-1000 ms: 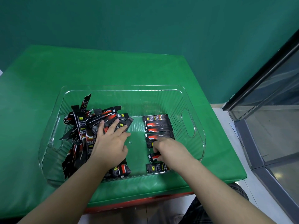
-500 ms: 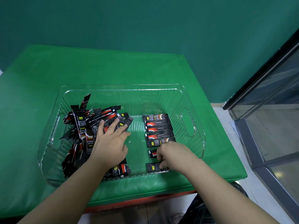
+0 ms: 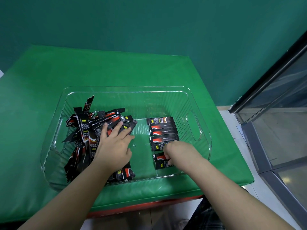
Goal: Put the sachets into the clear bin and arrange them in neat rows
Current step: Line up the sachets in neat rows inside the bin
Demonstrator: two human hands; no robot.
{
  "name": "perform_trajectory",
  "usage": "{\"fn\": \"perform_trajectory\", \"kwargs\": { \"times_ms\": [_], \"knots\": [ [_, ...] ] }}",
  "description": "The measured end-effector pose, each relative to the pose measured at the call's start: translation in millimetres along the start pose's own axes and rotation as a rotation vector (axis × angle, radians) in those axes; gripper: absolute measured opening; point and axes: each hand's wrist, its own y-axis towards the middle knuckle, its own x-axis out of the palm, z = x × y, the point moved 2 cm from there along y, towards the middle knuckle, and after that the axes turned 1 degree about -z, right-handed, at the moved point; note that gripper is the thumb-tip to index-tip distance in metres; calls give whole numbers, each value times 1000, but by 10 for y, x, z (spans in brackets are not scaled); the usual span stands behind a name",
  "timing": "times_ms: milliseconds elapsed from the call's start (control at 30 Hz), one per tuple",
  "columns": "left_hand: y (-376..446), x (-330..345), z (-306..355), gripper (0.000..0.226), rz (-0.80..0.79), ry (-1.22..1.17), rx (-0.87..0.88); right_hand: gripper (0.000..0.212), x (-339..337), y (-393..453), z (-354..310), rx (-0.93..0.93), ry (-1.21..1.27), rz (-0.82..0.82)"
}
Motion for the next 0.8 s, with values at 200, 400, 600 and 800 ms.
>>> {"fn": "perform_trajectory", "kwargs": {
  "times_ms": [200, 400, 600, 800],
  "knots": [
    [-9, -15, 14, 48, 13, -23, -7, 15, -73, -8, -169, -25, 233, 122],
    [-19, -2, -9, 47, 65, -35, -28, 29, -54, 132, -713, -79, 637, -98],
    [-15, 22, -25, 55, 83, -73, -28, 31, 36, 265, -877, 59, 607, -65],
    [-1, -8, -9, 58, 41, -63, -67, 18, -91, 113, -665, 31, 565, -103]
  ]
}}
